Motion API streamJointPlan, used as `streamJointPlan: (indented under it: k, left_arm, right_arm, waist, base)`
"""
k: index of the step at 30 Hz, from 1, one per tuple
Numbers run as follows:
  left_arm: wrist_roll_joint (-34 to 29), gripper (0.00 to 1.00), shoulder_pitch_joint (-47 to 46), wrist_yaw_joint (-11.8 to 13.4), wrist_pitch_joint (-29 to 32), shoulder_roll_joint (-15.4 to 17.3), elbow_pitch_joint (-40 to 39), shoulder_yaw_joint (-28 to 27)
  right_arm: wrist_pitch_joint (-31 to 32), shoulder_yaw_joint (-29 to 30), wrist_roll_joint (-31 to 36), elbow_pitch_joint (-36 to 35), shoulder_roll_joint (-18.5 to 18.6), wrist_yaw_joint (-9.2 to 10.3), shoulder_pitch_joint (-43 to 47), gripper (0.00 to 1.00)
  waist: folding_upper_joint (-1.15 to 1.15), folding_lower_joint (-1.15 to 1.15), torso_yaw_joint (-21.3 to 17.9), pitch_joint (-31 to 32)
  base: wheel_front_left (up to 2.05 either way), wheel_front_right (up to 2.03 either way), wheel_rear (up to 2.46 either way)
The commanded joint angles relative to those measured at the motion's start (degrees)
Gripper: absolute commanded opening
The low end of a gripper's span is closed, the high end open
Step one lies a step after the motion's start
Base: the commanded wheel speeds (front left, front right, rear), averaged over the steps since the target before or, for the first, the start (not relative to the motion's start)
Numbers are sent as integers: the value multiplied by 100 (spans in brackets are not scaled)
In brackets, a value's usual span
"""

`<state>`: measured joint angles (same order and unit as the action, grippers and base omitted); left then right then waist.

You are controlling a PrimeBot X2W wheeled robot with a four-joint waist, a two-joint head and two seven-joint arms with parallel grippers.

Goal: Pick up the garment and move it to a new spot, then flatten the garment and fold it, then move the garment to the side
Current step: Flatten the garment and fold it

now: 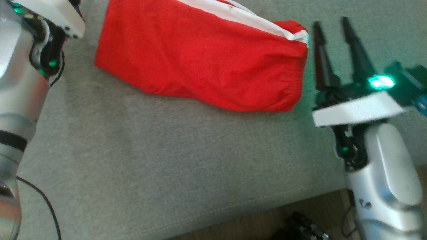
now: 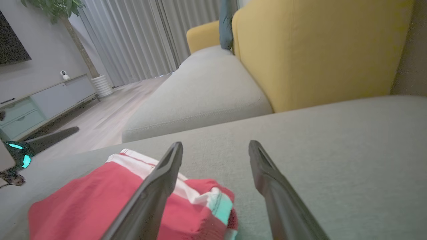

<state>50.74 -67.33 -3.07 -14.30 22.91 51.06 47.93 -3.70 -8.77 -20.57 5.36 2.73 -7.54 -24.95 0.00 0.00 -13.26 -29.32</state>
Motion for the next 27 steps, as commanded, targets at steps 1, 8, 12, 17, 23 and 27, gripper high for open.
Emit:
streamJointPlan:
  k: [1,8,12,17,23,27]
  left_arm:
    - [-95,100,-157,106,-59,216,-253,-293]
    - [-1296,100,1536,1081,-68,339,-2545,-2028]
    - [-2066,100,2920,1368,-69,120,-3816,-2762]
    - [-2497,100,3947,1456,-69,-195,-4415,-3097]
    - [-2809,100,4705,1366,-69,-532,-4614,-3181]
    - [-2878,100,4928,1205,-69,-688,-4549,-3264]
  right_arm:
    - [-126,-20,124,-261,15,5,94,100]
    - [-569,453,641,-554,15,5,665,100]
    - [-578,574,780,-621,15,5,948,100]
    - [-520,576,872,-640,15,5,1213,100]
    - [-452,576,903,-650,15,5,1500,100]
    - [-414,588,880,-657,15,5,1611,100]
  waist:
    - [0,0,106,74]
    - [0,0,478,350]
    - [0,0,684,570]
    - [0,0,833,825]
    - [0,0,951,1066]
    - [0,0,975,1156]
  base:
    - [0,0,0]
    - [0,0,0]
    - [0,0,0]
    - [0,0,0]
    - [0,0,0]
    - [0,0,0]
